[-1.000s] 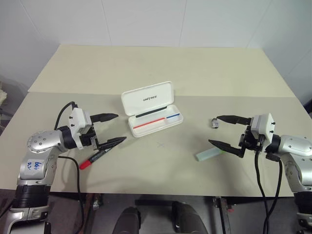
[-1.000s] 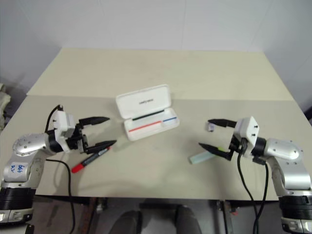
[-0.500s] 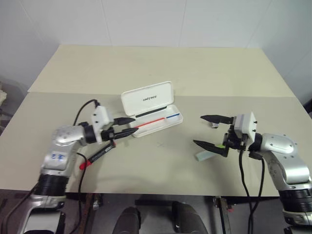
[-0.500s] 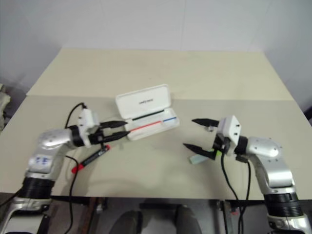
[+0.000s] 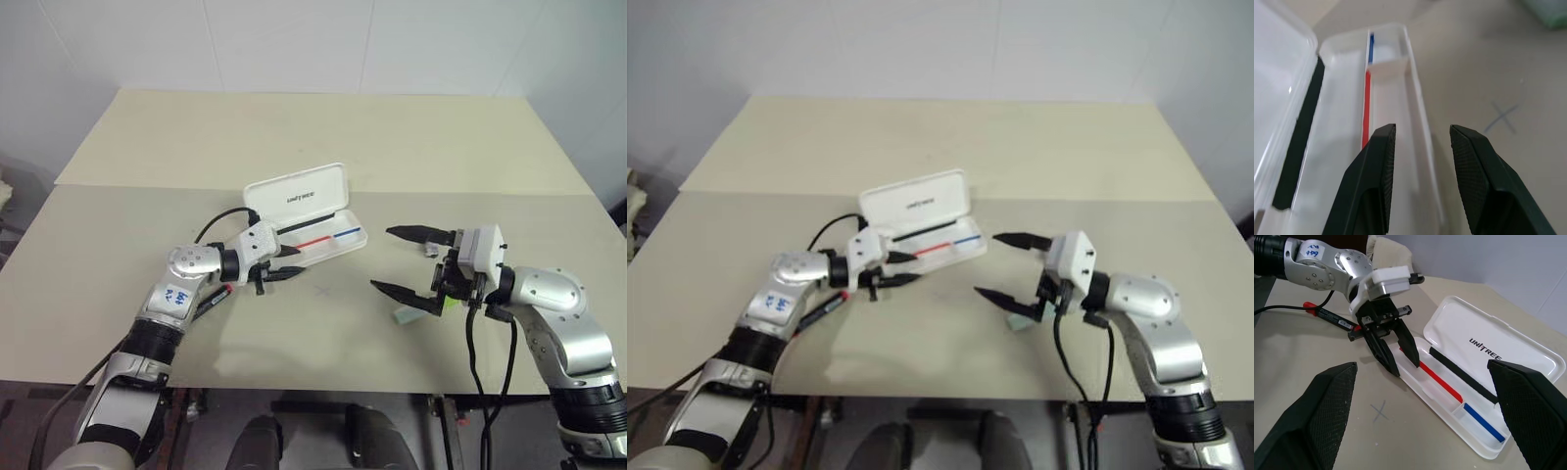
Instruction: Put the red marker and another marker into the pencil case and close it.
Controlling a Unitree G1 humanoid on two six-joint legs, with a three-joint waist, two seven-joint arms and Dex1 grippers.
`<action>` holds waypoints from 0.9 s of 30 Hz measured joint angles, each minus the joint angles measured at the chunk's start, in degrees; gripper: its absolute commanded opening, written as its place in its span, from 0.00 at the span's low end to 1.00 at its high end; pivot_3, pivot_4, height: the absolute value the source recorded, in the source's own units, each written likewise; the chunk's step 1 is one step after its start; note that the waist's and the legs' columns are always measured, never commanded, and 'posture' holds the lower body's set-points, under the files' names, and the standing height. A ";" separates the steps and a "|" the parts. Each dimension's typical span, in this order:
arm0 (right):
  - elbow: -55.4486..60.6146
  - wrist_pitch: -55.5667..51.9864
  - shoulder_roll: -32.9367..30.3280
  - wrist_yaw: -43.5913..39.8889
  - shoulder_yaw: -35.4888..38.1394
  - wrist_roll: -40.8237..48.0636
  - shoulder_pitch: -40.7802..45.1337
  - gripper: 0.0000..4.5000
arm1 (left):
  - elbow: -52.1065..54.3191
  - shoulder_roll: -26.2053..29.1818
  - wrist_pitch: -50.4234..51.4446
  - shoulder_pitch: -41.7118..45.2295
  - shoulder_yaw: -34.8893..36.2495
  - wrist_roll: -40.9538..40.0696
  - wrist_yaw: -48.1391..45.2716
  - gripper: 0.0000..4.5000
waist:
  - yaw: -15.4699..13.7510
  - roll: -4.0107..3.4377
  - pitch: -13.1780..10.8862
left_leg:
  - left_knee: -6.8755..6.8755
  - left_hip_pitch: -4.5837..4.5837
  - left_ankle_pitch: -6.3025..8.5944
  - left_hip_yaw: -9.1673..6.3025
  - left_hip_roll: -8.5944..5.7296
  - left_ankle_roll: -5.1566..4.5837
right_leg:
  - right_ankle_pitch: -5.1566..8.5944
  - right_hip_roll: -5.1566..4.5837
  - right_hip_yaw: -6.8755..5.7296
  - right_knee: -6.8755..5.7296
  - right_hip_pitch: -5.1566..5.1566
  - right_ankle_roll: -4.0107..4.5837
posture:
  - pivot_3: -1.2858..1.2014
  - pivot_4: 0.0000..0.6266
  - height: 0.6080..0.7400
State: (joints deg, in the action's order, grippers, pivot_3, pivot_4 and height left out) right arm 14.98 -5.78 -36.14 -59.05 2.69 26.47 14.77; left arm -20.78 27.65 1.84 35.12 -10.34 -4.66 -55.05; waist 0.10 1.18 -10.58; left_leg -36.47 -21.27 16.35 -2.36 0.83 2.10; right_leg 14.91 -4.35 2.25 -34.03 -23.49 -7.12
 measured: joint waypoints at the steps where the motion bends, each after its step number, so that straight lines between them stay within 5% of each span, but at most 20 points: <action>1: 0.51 -0.23 0.02 0.32 0.00 0.00 -0.17 1.00 | -0.29 0.02 0.00 0.04 -0.24 0.33 -0.30 0.41 | 0.04 0.00 0.00 | 0.00 0.00 0.00 0.00 0.00 0.00 | 0.00 0.00 0.00 0.00 0.00 0.00 | 0.52 0.24 1.00; 9: 1.66 -0.42 -0.02 0.82 0.15 0.08 -0.23 1.00 | -2.11 0.53 2.34 3.37 -3.98 4.08 -3.08 0.41 | -0.02 0.00 0.00 | -0.03 0.04 0.00 0.00 0.00 0.00 | 0.00 0.00 -0.01 -0.04 0.03 0.00 | 0.52 0.24 1.00; 16: 1.66 -0.41 -0.68 0.76 1.05 0.19 0.80 1.00 | -3.03 0.23 4.20 6.90 -6.07 6.99 -2.99 0.01 | -0.25 0.00 0.00 | -0.20 0.07 0.00 -0.06 -0.01 -0.01 | 0.00 0.00 -0.01 -0.13 0.11 0.00 | 0.52 0.24 1.00; 27: 0.53 -0.19 -2.40 -1.05 2.59 0.50 0.35 1.00 | 0.76 0.11 -0.87 3.23 -5.93 6.14 -6.21 0.00 | -0.34 0.00 0.00 | -0.48 -0.05 0.12 -0.09 -0.01 -0.11 | 0.01 -0.01 -0.01 -0.06 0.20 -0.01 | 0.52 0.24 1.00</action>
State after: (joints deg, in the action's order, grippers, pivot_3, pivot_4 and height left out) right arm 15.51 -5.97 -38.55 -60.09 5.28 26.97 15.12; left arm -20.01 27.76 0.98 38.36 -16.27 1.48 -61.26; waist -0.24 1.18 -10.57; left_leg -36.95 -21.32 16.47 -2.45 0.82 1.98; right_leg 14.93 -4.36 2.25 -34.10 -23.30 -7.13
